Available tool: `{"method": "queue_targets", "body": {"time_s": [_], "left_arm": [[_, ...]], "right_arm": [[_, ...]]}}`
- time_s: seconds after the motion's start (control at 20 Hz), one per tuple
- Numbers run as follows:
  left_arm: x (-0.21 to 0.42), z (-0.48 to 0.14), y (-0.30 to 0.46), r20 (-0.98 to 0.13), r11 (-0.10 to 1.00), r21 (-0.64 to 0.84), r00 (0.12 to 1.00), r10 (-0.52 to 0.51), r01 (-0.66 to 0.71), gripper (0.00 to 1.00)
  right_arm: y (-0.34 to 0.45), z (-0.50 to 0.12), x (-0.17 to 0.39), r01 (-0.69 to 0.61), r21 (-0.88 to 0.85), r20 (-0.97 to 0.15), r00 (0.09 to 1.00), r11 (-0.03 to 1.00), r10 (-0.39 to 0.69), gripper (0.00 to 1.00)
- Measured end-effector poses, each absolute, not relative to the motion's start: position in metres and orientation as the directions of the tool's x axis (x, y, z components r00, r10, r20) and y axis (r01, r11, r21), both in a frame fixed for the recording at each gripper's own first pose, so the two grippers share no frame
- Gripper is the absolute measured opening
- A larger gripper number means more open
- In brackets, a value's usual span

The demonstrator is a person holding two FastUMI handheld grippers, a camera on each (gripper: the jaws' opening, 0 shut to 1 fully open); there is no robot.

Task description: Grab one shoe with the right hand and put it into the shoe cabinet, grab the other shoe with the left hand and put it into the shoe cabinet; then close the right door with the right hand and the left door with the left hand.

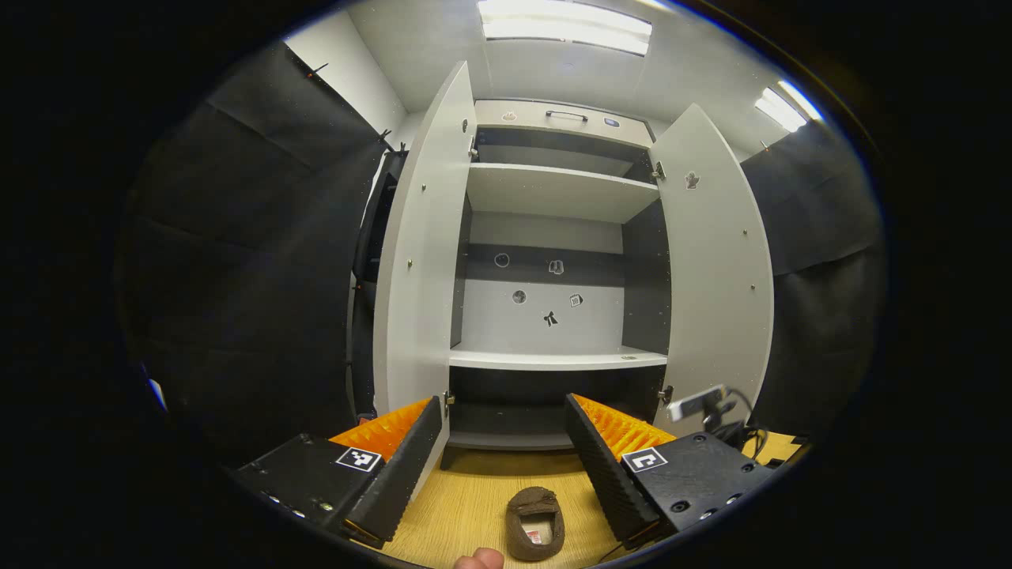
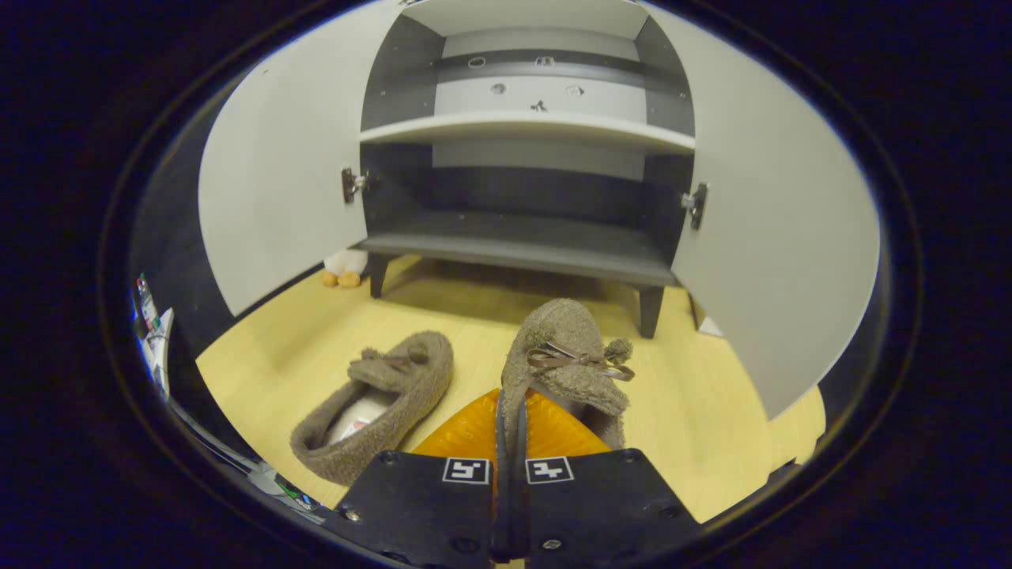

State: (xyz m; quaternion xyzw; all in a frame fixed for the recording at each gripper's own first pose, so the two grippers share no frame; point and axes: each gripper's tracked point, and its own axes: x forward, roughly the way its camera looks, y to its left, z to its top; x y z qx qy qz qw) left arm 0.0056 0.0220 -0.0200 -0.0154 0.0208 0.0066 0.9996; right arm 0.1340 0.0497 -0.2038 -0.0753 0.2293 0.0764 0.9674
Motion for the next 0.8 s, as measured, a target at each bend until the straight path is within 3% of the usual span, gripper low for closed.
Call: {"method": "queue_targets", "body": {"time_s": [0.2,0.4,0.6,0.65,0.7,0.8], "left_arm": [[0.008,-0.022,0.018,-0.045,0.999,-0.039,0.999,-0.003,0.001,0.95],[0.008,-0.021,0.015,-0.043,0.999,-0.042,0.999,-0.012,0.010,0.95],[0.007,-0.020,0.019,-0.043,0.999,-0.037,0.999,-0.004,0.002,0.95],[0.007,-0.020,0.022,-0.045,0.999,-0.035,0.999,0.007,-0.008,0.99],[0.008,-0.020,0.025,-0.046,0.999,-0.034,0.999,0.015,-0.016,0.95],[0.008,-0.021,0.032,-0.046,0.999,-0.033,0.998,0.035,-0.036,0.95]], "right_arm": [[0.068,-0.084,0.162,-0.212,-0.109,-0.290,0.941,0.971,0.173,0.04],[0.084,0.016,0.221,-0.220,-0.141,-0.201,0.961,0.965,0.190,0.04],[0.089,0.064,0.298,-0.169,-0.160,-0.214,0.968,0.973,0.132,0.04],[0.089,0.067,0.319,-0.158,-0.174,-0.235,0.965,0.972,0.115,0.04],[0.088,0.064,0.338,-0.147,-0.192,-0.266,0.959,0.970,0.093,0.04],[0.086,0.053,0.371,-0.120,-0.228,-0.326,0.944,0.966,0.040,0.04]]}}
